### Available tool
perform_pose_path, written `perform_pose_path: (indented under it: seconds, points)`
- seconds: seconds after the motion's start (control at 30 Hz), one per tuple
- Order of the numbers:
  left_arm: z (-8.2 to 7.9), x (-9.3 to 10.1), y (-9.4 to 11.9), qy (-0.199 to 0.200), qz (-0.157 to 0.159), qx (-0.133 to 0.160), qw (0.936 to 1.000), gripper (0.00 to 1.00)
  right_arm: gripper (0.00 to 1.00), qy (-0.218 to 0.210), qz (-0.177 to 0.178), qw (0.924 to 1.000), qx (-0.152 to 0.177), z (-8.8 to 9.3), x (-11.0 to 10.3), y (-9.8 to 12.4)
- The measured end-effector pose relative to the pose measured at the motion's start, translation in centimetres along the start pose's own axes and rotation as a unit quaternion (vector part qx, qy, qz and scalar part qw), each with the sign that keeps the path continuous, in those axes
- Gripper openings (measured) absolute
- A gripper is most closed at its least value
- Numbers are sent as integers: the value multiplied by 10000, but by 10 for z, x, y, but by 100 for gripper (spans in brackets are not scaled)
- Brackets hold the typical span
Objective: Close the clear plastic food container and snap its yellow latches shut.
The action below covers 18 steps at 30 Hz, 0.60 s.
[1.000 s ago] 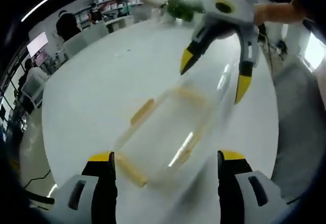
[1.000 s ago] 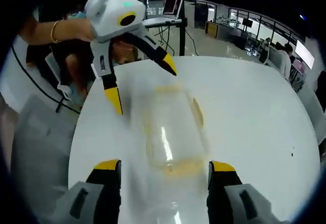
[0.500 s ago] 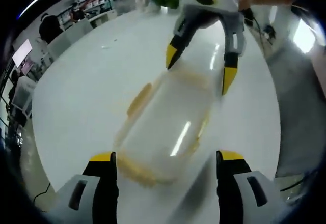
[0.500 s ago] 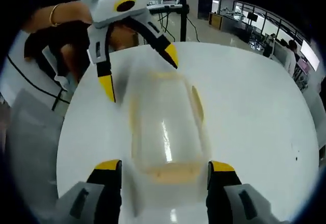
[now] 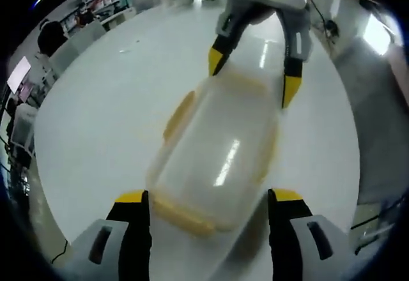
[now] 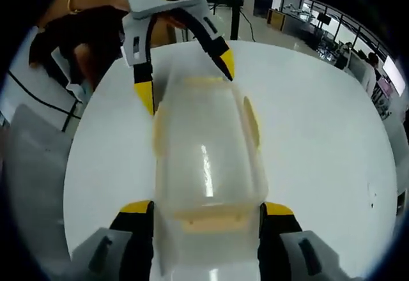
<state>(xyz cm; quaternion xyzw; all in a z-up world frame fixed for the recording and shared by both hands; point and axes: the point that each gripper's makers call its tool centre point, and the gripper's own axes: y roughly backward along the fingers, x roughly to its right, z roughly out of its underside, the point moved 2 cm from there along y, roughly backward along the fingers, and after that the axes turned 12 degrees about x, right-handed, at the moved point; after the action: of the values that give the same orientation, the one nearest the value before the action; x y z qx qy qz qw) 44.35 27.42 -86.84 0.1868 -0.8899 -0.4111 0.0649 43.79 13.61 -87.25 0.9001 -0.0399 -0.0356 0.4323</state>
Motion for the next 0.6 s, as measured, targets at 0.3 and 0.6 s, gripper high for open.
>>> perform_pose_path:
  seconds: [0.3,0.6]
  points:
    - [1,-2,-1,438,-44,23,9990,72,66,115,65,9999,15,-3,3,-4]
    - [0,-3,2,349,-64,45,9994,66,65,105,69,9999,0,-4,3,-4]
